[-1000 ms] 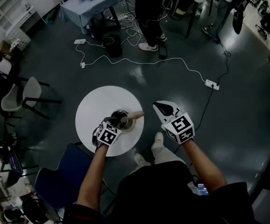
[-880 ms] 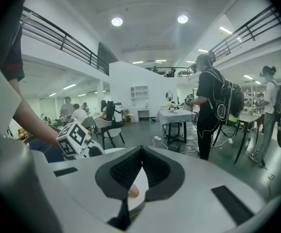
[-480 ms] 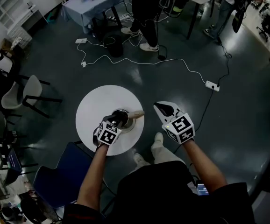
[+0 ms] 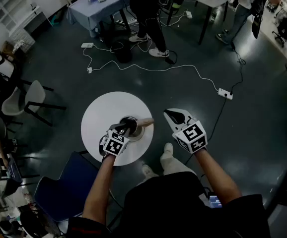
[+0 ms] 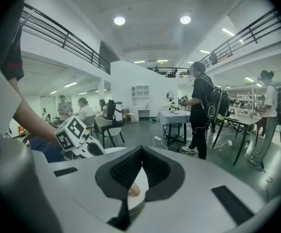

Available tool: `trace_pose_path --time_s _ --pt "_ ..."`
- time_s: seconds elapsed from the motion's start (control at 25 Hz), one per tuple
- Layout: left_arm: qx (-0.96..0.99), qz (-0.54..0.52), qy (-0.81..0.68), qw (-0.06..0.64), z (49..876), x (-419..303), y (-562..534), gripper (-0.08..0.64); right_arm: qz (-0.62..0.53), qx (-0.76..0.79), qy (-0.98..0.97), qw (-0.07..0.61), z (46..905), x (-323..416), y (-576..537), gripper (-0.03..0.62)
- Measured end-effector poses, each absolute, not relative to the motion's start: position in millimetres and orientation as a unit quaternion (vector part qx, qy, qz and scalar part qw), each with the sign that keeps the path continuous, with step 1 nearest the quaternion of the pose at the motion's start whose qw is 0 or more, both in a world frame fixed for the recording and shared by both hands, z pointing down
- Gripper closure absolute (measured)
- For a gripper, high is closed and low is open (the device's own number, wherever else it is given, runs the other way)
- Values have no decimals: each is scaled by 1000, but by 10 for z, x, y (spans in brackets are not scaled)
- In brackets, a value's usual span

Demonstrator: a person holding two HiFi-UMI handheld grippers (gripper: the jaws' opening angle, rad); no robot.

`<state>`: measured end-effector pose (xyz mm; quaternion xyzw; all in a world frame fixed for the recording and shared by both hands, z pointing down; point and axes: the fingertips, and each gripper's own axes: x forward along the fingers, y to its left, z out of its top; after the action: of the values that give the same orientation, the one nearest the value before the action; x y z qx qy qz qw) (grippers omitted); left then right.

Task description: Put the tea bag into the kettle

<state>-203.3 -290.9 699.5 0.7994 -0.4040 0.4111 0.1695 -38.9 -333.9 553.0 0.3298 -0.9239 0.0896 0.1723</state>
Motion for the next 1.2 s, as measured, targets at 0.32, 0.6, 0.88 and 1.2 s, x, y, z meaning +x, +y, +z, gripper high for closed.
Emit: trace_pose_path --time_s 0.32,0.6,0.88,1.2 --pt "809 375 -422 163 6691 -2094 -2850 527 80 321 -928 173 5413 -575 -3258 574" --pt "820 302 -460 159 6292 -2188 -2678 541 64 316 -931 173 5282 -712 -3075 575" --pt "832 214 -488 156 5800 -2340 -2436 544 47 307 -937 163 5109 -1062 -2875 574" --pt "842 145 -502 134 5337 -2519 -2099 543 24 290 -944 154 4868 -1432 -2602 574"
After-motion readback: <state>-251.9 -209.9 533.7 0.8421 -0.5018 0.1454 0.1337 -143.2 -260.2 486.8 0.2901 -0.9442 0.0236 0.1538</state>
